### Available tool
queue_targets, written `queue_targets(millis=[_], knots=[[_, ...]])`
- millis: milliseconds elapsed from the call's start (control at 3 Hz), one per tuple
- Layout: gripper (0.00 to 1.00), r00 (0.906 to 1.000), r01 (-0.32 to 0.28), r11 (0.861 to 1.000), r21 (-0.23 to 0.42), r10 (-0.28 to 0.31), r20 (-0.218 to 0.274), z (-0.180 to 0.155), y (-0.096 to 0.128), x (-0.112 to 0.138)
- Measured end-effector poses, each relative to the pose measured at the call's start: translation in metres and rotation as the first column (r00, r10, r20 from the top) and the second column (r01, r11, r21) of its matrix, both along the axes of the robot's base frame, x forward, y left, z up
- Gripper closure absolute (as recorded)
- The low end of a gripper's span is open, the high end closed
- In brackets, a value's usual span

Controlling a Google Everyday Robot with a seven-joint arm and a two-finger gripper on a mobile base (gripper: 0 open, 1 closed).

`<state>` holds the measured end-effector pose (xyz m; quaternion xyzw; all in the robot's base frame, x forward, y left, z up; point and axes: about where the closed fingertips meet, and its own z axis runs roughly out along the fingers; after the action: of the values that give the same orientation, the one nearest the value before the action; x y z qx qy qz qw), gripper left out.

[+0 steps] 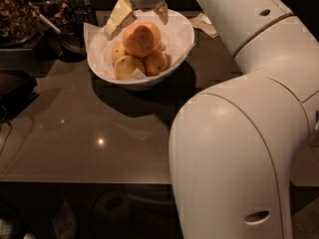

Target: Pick orange from white bowl

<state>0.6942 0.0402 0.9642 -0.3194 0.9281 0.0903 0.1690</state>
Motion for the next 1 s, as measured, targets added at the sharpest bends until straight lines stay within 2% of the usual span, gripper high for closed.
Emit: queue_targets(millis=[667,1000], knots=[[0.09,0.9989,-0.024,0.999,-0.031,0.023,-0.042,-0.020,0.006,-0.008],[0.05,0.9979,-0.045,0.998,-0.041,0.043,-0.048,-0.024,0.012,-0.009]])
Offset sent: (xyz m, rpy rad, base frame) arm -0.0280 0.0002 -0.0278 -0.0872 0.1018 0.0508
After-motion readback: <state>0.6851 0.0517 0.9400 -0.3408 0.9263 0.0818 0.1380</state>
